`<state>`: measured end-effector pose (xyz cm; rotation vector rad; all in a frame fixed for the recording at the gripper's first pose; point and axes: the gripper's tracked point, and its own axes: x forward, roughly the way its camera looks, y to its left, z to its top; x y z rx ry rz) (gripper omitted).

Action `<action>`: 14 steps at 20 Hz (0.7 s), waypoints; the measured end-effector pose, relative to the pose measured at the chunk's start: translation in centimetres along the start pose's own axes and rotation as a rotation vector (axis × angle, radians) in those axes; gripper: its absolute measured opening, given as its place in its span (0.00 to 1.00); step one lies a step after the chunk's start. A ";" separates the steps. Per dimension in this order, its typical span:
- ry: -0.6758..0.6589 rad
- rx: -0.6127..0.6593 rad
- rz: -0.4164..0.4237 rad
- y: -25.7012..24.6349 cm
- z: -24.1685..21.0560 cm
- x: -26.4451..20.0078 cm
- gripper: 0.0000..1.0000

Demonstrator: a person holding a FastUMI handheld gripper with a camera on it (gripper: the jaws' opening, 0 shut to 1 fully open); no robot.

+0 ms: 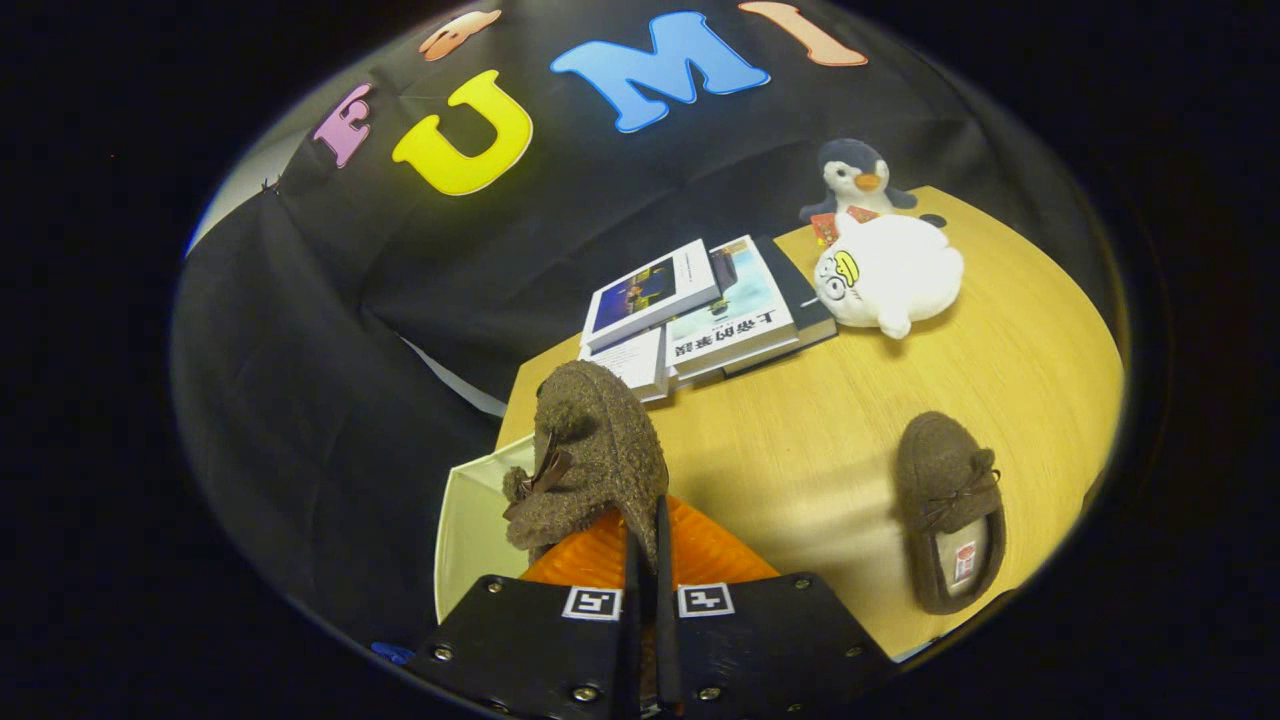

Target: Open the storage box then place both shoes into the box .Put the left shoe in first, then the right shoe, with the right side of both shoes facing outward in a uniform manner.

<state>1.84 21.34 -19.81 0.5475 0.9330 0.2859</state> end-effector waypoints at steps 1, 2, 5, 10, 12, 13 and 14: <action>0.003 0.004 0.017 1.1 0.1 0.1 0.06; 0.008 0.007 0.032 2.1 0.2 0.2 0.06; 0.028 0.016 0.072 5.2 -0.2 1.1 0.06; 0.078 0.010 0.108 9.1 -2.5 3.6 0.06; 0.110 -0.003 0.111 10.3 -3.9 4.6 0.06; 0.122 -0.008 0.111 10.6 -4.5 5.3 0.07; 0.135 -0.010 0.108 10.9 -5.4 5.8 0.06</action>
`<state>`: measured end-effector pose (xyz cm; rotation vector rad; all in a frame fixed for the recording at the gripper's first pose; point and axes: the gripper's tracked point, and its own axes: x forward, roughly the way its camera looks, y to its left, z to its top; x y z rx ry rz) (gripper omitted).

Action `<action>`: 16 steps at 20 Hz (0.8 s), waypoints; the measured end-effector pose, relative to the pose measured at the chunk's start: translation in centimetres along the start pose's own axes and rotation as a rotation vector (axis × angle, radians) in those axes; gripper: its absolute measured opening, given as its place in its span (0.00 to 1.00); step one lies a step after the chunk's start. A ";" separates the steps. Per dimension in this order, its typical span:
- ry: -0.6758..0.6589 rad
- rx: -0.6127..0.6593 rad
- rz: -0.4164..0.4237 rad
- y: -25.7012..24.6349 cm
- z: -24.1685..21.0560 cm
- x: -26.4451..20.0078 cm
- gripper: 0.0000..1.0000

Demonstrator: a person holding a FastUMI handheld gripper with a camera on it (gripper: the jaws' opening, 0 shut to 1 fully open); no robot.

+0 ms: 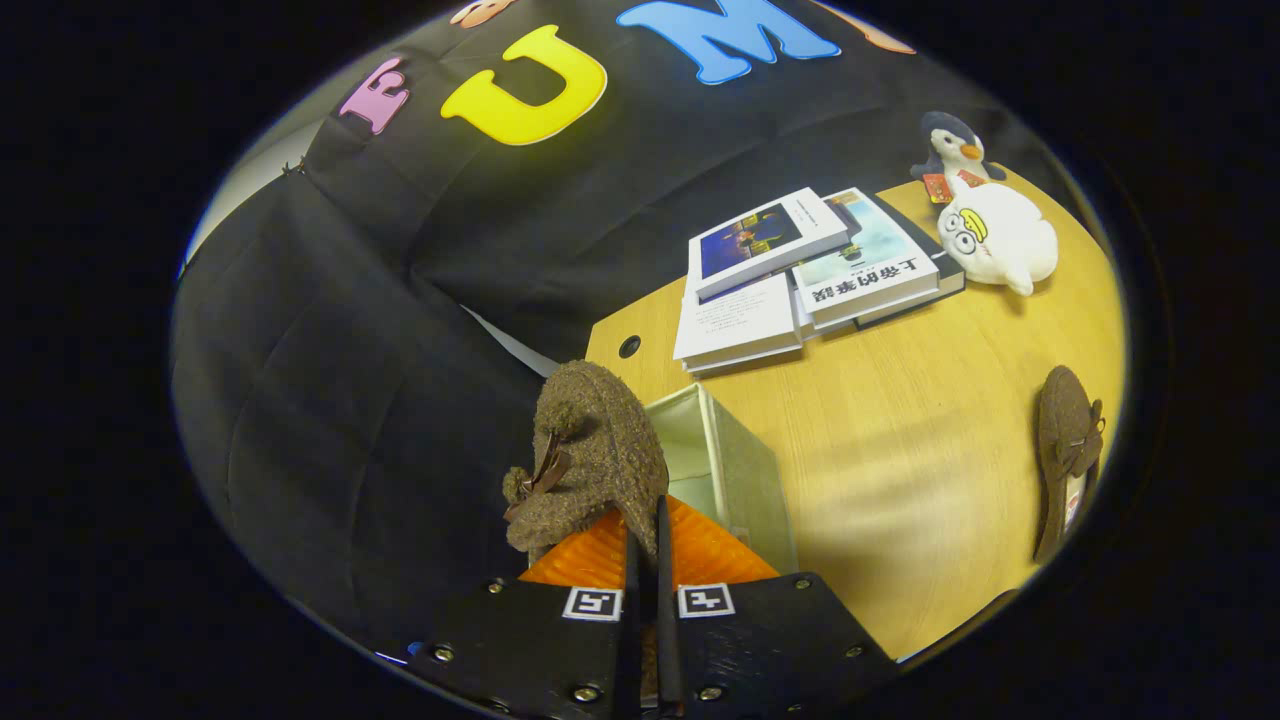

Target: Open the storage box then place both shoes into the box .Put the left shoe in first, then the right shoe, with the right side of both shoes facing outward in a uniform manner.

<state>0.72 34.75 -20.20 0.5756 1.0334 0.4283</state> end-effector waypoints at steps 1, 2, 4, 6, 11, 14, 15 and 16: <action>0.013 0.002 -0.002 0.2 -0.6 0.9 0.06; 0.023 0.007 -0.004 0.3 -1.2 1.5 0.06; 0.042 0.015 -0.010 0.6 -2.3 2.8 0.06; 0.057 0.020 -0.025 0.4 -3.5 4.0 0.07; 0.101 0.053 -0.070 -0.1 -6.3 6.6 0.06; 0.128 0.065 -0.095 -0.3 -8.0 7.7 0.06; 0.139 0.064 -0.099 -0.2 -8.5 8.0 0.06; 0.152 0.060 -0.101 0.0 -9.1 8.3 0.06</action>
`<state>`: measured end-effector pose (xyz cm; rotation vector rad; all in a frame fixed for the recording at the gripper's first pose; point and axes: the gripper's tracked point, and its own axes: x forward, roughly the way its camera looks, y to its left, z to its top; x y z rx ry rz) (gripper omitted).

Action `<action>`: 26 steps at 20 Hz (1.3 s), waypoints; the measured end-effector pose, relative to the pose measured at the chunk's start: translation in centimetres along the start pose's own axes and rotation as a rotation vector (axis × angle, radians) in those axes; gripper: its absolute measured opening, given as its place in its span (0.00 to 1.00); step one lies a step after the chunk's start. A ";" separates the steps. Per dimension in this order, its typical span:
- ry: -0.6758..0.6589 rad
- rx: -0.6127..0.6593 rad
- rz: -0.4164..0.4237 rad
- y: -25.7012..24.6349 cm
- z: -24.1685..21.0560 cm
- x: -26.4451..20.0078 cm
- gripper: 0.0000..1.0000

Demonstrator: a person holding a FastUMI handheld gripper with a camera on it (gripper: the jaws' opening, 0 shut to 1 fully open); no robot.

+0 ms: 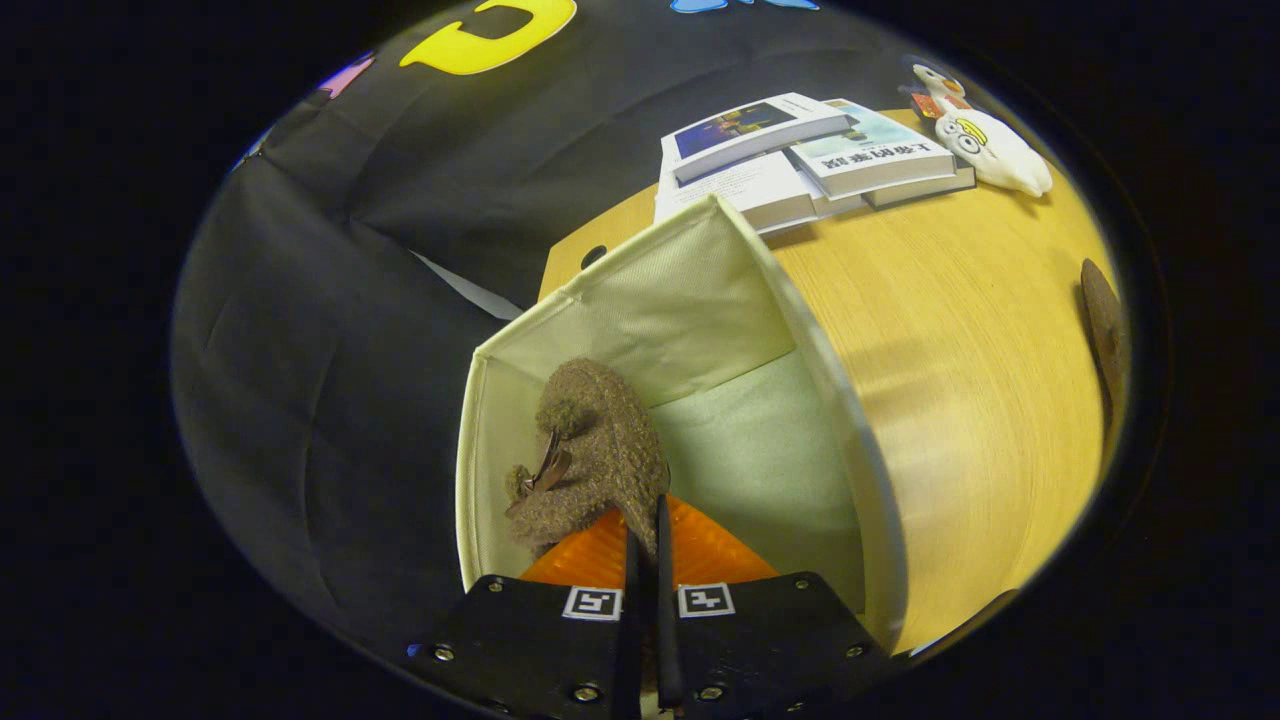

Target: Open the storage box then place both shoes into the box .Put the left shoe in first, then the right shoe, with the right side of both shoes facing outward in a uniform manner.

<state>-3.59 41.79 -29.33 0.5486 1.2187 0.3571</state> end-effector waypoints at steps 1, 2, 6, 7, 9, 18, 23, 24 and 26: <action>0.011 -0.008 -0.006 0.1 -0.3 0.2 0.06; 0.010 -0.027 -0.014 0.1 -0.4 0.3 0.06; 0.030 -0.078 0.045 1.1 -1.1 0.1 0.26; 0.028 -0.096 0.084 1.5 -1.0 -0.7 0.43; -0.007 -0.126 0.157 3.0 -0.6 -1.7 0.75; -0.169 -0.309 0.212 1.6 3.4 -9.6 0.97; -0.268 -0.353 0.126 -3.5 6.9 -13.5 0.97; -0.283 -0.353 0.108 -4.8 7.4 -14.2 0.97; -0.303 -0.352 0.066 -7.5 8.3 -15.4 0.97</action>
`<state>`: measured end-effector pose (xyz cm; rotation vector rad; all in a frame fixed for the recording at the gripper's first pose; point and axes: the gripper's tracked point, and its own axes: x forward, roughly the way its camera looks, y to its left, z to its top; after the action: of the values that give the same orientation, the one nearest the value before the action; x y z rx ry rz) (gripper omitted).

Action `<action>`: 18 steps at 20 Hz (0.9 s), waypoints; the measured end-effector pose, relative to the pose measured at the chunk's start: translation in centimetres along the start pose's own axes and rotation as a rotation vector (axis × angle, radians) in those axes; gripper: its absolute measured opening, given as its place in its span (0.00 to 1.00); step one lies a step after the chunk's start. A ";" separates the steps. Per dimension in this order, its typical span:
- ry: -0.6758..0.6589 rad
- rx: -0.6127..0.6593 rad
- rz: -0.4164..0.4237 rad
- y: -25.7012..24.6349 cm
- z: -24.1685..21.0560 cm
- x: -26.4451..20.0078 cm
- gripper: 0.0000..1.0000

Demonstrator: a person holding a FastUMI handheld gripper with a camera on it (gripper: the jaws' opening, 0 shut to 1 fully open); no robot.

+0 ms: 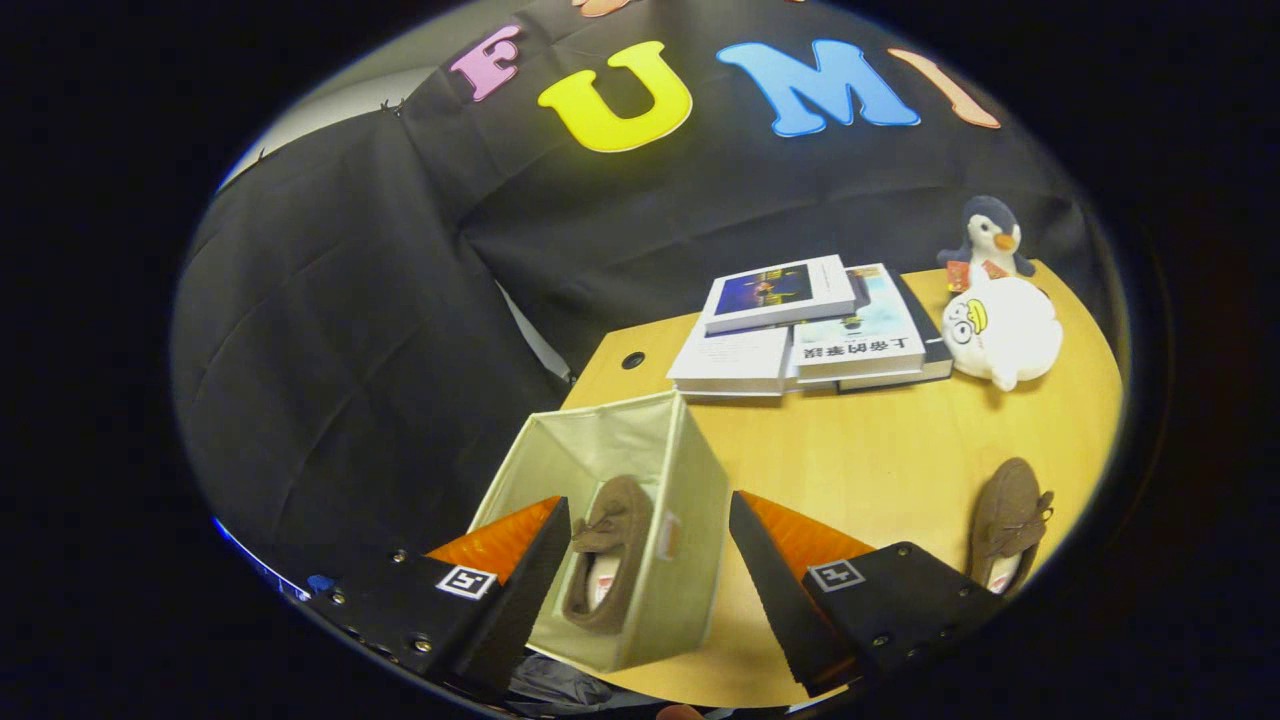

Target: Open the storage box then place both shoes into the box .Put the left shoe in first, then the right shoe, with the right side of both shoes facing outward in a uniform manner.

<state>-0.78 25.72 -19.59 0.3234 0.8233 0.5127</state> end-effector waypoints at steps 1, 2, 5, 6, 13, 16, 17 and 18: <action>-0.009 -0.003 -0.024 -1.5 0.2 -0.7 0.98; -0.020 -0.007 -0.045 -2.8 0.3 -1.4 0.98; -0.040 -0.028 -0.110 -6.9 0.4 -3.4 0.98; -0.042 -0.036 -0.134 -8.3 0.3 -4.0 0.98; -0.060 -0.032 -0.278 -16.8 -0.1 -8.1 0.98; -0.058 -0.030 -0.322 -19.8 -1.0 -9.1 0.98; -0.050 -0.032 -0.346 -21.1 -1.5 -9.4 0.98; -0.044 -0.034 -0.364 -22.1 -1.9 -9.6 0.98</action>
<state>-0.97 2.19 -25.19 0.1470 0.8081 0.1787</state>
